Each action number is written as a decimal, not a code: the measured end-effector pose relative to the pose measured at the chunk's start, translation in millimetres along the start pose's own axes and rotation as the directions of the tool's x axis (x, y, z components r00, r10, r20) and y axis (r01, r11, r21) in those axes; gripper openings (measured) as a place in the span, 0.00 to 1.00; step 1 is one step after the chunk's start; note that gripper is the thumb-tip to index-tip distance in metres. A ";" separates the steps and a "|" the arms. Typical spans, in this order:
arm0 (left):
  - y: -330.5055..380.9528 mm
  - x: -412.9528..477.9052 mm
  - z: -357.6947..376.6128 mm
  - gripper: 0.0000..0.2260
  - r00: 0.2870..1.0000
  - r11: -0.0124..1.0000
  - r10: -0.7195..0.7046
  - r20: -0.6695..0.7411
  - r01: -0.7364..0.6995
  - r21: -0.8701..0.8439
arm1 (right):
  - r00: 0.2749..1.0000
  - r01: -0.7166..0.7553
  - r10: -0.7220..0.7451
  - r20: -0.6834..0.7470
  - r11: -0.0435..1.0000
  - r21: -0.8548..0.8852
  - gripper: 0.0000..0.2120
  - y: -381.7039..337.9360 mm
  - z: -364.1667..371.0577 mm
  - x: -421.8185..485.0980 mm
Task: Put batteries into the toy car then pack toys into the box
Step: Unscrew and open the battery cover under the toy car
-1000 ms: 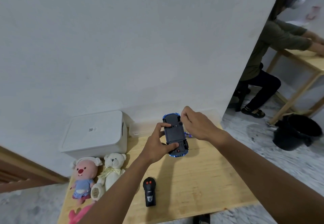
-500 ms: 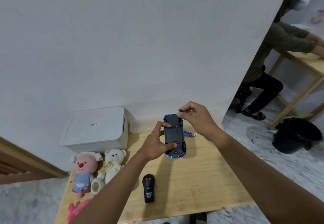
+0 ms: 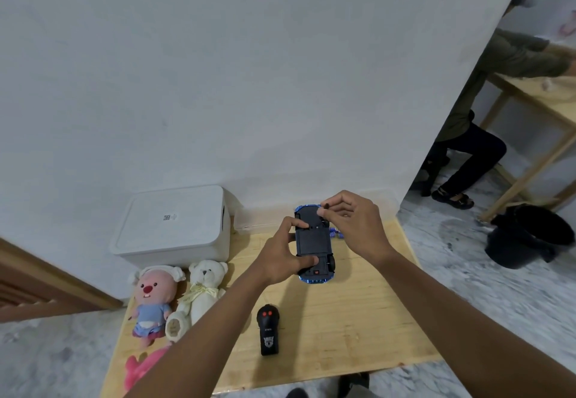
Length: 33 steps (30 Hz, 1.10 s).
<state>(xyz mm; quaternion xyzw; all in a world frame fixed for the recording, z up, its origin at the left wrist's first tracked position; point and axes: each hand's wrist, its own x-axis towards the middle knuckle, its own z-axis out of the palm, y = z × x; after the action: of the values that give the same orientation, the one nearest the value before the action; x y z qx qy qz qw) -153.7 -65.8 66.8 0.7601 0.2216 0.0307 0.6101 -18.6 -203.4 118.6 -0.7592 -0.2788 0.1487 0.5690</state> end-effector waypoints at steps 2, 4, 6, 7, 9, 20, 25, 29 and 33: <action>-0.7 -0.1 -0.2 0.28 1.000 1.000 -0.014 0.002 0.014 -0.001 | 1.000 0.005 -0.005 0.001 1.000 -0.006 0.05 1.9 1.6 -0.1; -1.7 -0.3 0.0 0.28 1.000 1.000 -0.022 0.004 0.022 -0.003 | 1.000 0.007 -0.007 -0.010 1.000 0.005 0.05 4.8 2.6 -1.0; -2.0 -0.8 0.1 0.28 0.999 0.999 -0.033 0.004 0.033 -0.004 | 1.000 0.017 -0.017 -0.026 1.000 0.005 0.05 7.9 2.9 -1.7; -2.2 -1.2 0.1 0.28 0.999 0.999 -0.040 0.004 0.040 -0.002 | 0.999 0.023 -0.023 -0.029 1.000 0.005 0.04 9.2 3.2 -2.0; -2.8 -1.5 0.0 0.28 0.999 0.999 -0.049 0.006 0.049 0.001 | 0.999 0.028 -0.028 -0.035 1.000 0.011 0.04 11.7 3.7 -2.2; -7.4 -2.1 -0.8 0.28 0.999 0.998 -0.052 -0.005 0.052 0.025 | 0.999 0.011 -0.009 -0.034 0.998 0.063 0.05 18.6 3.0 -3.1; -7.8 -2.1 0.0 0.28 0.999 0.998 -0.051 -0.004 0.051 0.033 | 1.000 0.007 -0.006 -0.025 0.999 0.046 0.05 22.0 4.1 -2.5; -7.9 -2.8 1.0 0.28 0.999 0.998 -0.049 -0.013 0.050 0.036 | 1.000 0.018 -0.018 -0.021 0.999 0.043 0.05 21.6 4.7 -4.2; -7.7 -4.0 1.6 0.28 0.999 0.998 -0.046 -0.015 0.046 0.042 | 1.000 0.020 -0.019 -0.024 0.999 0.043 0.05 21.7 3.5 -5.3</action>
<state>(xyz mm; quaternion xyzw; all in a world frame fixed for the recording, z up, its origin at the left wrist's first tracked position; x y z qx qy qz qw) -159.1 -67.6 60.1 0.7673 0.2440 0.0175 0.5928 -19.2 -208.0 96.5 -0.7457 -0.2761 0.1401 0.5899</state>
